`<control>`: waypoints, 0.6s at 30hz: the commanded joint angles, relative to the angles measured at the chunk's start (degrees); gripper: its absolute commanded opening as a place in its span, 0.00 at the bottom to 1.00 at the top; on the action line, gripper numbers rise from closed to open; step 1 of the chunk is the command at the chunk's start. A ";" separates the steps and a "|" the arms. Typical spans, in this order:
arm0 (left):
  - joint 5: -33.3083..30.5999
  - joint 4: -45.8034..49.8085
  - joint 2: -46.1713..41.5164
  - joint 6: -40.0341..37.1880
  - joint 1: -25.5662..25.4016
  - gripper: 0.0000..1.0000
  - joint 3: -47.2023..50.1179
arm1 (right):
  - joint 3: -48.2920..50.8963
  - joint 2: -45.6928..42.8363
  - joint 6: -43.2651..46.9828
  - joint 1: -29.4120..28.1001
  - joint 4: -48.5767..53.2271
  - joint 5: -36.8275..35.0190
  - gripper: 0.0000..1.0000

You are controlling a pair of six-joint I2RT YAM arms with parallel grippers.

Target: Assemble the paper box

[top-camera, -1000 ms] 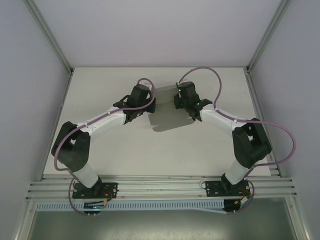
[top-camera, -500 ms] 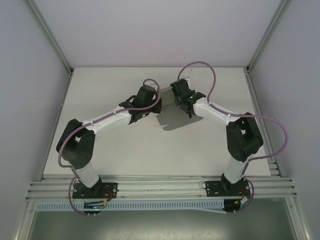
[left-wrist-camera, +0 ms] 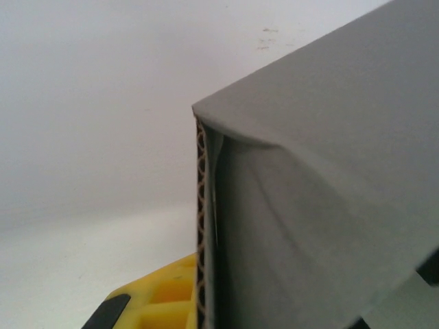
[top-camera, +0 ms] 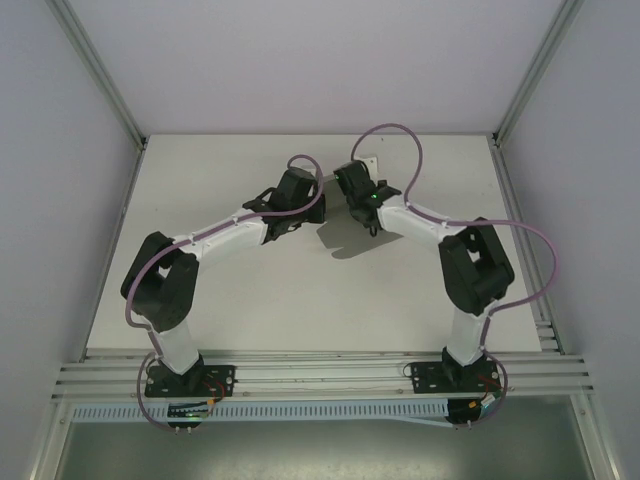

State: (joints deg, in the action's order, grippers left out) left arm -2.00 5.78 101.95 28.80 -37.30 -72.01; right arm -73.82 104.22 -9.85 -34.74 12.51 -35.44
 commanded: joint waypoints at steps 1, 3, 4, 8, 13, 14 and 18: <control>-1.36 6.20 -4.56 0.28 1.18 0.00 -0.64 | 9.33 -5.78 5.95 7.56 -11.67 1.69 0.01; -0.76 5.74 -4.80 0.10 1.11 0.00 -0.09 | 15.09 -10.62 9.14 7.74 -18.96 9.00 0.09; -0.15 5.33 -4.89 -0.24 1.17 0.00 0.02 | 17.26 -12.52 10.54 7.84 -21.56 12.51 0.10; 0.69 5.20 -4.83 -0.68 1.13 0.00 0.05 | 21.49 -17.87 10.82 9.97 -24.31 26.19 0.30; 0.58 5.63 -4.48 -1.14 1.13 0.00 -0.11 | 23.94 -22.03 12.65 11.39 -23.61 39.46 0.48; 0.74 5.57 -4.49 -1.14 1.17 0.00 -0.14 | 24.22 -22.59 12.38 11.66 -23.68 40.25 0.49; 0.87 5.58 -4.31 -1.05 1.18 0.00 -0.35 | 23.56 -23.72 12.46 12.57 -22.00 42.65 0.57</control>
State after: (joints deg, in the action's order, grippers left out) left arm -0.27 8.75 98.94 28.29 -36.80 -71.96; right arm -50.17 82.46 1.63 -23.18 -8.73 3.05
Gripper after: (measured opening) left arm 0.083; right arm 0.555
